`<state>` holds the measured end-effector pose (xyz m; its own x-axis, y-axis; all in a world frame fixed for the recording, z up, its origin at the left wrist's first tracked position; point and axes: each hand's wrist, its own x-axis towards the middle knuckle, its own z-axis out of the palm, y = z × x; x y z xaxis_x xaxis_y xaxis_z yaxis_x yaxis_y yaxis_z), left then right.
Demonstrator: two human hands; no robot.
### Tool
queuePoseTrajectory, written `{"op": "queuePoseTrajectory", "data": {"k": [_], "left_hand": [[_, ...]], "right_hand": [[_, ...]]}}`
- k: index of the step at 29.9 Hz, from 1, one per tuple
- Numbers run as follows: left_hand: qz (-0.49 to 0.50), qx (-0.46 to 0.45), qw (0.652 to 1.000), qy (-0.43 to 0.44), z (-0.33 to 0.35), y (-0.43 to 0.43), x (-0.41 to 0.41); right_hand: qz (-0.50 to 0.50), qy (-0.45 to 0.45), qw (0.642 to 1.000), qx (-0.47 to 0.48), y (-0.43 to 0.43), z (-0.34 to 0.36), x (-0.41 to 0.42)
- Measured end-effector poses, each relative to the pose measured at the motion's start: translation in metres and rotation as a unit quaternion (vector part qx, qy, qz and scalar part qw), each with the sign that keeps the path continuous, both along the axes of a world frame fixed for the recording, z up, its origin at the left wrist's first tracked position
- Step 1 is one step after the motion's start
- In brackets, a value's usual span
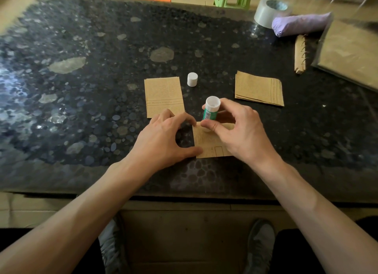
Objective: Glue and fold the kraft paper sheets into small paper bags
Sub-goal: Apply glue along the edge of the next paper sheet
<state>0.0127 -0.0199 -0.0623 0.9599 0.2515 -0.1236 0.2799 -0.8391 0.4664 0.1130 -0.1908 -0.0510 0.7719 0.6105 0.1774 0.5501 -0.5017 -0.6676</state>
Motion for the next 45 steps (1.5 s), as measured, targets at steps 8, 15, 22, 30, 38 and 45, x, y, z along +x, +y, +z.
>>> {"op": "queuePoseTrajectory", "data": {"k": [8,15,22,30,38,45], "left_hand": [[0.001,0.0,1.0,0.002,0.001,0.0,0.0],[0.001,-0.002,1.0,0.001,0.001,0.0,0.0],[0.001,-0.002,1.0,0.002,0.001,0.0,0.0],[0.001,-0.001,1.0,0.003,0.001,0.0,0.0],[0.001,-0.002,1.0,0.005,0.001,0.0,0.001],[0.001,0.0,1.0,0.005,0.001,0.001,0.001]], "right_hand": [[0.036,-0.003,0.999,-0.011,-0.008,-0.002,-0.001],[0.009,-0.08,0.997,-0.003,-0.01,-0.005,-0.004],[0.006,-0.074,0.997,-0.022,-0.01,-0.003,-0.005],[-0.015,-0.088,0.995,-0.037,-0.016,-0.004,-0.002],[-0.002,-0.048,0.997,-0.061,-0.02,0.003,0.003],[-0.014,-0.068,0.995,-0.077,-0.022,0.004,0.002]]}}
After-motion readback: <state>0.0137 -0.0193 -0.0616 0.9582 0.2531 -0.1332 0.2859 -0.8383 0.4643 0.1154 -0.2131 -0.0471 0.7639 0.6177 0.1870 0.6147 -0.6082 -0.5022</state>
